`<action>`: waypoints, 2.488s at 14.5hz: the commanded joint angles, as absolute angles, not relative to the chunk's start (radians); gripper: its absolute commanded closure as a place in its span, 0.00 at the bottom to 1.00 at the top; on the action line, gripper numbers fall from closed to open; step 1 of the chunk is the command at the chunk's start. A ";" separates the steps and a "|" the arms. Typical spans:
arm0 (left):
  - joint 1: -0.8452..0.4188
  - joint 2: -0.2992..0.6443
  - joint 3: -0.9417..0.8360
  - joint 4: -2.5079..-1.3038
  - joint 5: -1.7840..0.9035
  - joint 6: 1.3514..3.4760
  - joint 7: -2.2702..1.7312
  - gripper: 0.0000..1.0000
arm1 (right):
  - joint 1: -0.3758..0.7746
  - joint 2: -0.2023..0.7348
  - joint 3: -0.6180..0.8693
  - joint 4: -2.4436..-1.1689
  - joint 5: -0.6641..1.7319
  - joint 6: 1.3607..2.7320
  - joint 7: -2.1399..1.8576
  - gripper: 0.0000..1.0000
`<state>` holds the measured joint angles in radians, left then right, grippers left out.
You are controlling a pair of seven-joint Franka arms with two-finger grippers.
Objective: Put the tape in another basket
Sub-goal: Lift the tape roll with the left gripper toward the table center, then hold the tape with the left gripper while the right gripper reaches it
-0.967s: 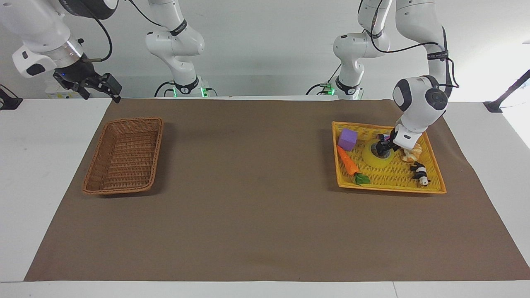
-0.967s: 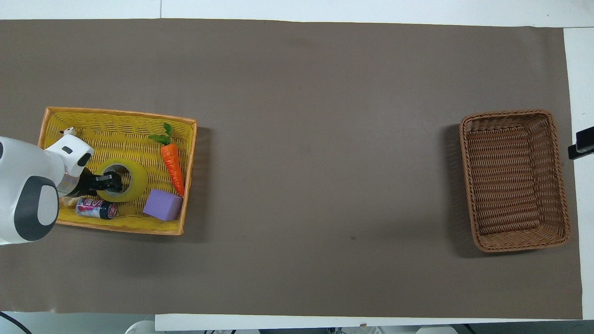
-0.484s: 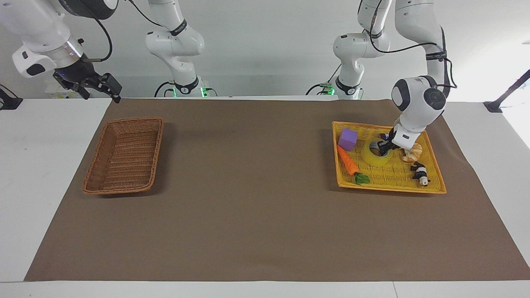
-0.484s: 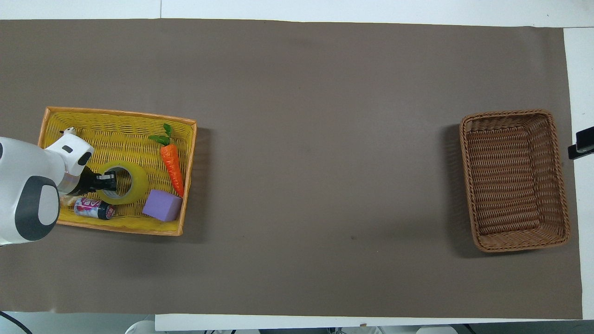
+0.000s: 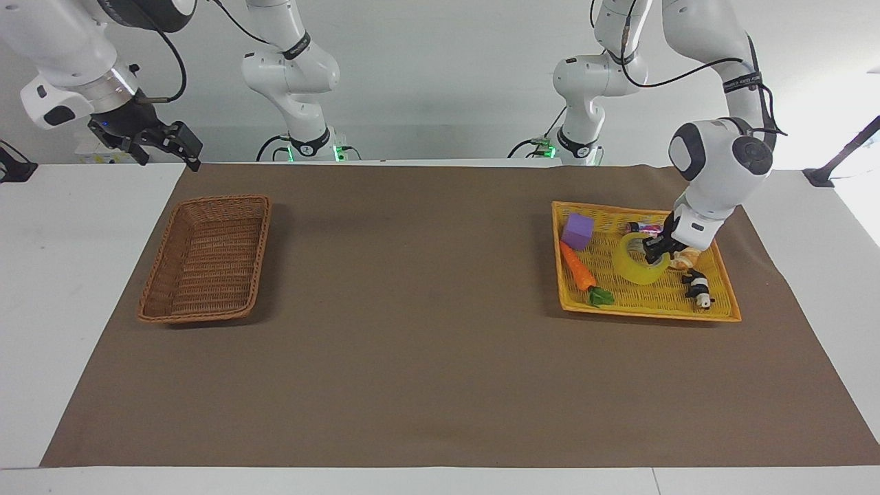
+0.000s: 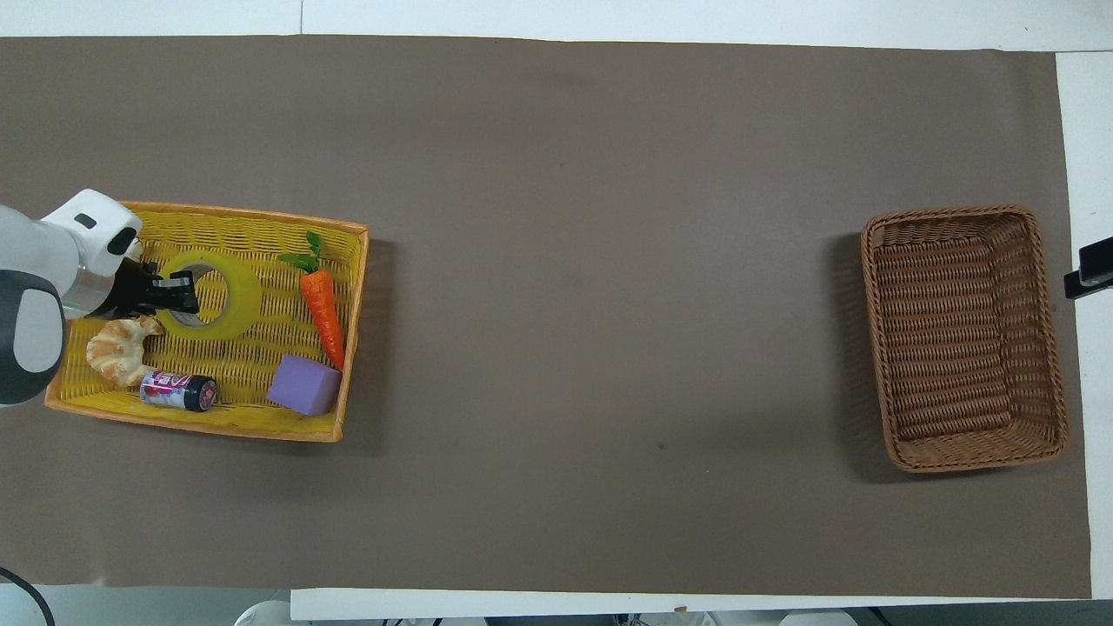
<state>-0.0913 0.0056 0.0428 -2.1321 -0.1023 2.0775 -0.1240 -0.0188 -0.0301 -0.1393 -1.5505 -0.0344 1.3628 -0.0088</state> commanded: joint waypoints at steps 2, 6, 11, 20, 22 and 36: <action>-0.250 0.018 0.048 -1.981 -0.228 1.959 -0.294 1.00 | -0.021 -0.052 -0.137 -1.578 -0.034 1.376 -0.029 0.01; -0.429 0.020 0.049 -1.956 -0.325 2.012 -0.472 1.00 | -0.021 -0.052 -0.137 -1.578 -0.034 1.376 -0.029 0.01; -0.543 0.025 0.048 -1.887 -0.489 2.023 -0.528 1.00 | -0.021 -0.052 -0.137 -1.578 -0.034 1.370 -0.031 0.01; -0.612 0.018 0.048 -1.901 -0.525 2.051 -0.561 1.00 | -0.034 -0.052 -0.130 -1.583 0.110 1.376 -0.194 0.01; -0.612 0.018 0.049 -1.899 -0.523 2.046 -0.558 1.00 | -0.048 -0.052 -0.132 -1.595 0.214 1.384 -0.251 0.01; -0.623 0.018 0.048 -1.902 -0.522 2.052 -0.583 1.00 | 0.273 0.000 -0.121 -1.898 1.043 1.871 -0.206 0.01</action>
<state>-0.5989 0.0176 0.0337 -1.9093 -0.5114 2.0423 -0.5624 0.2211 -0.0146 -0.1178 -1.8766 0.9894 1.8227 -0.2123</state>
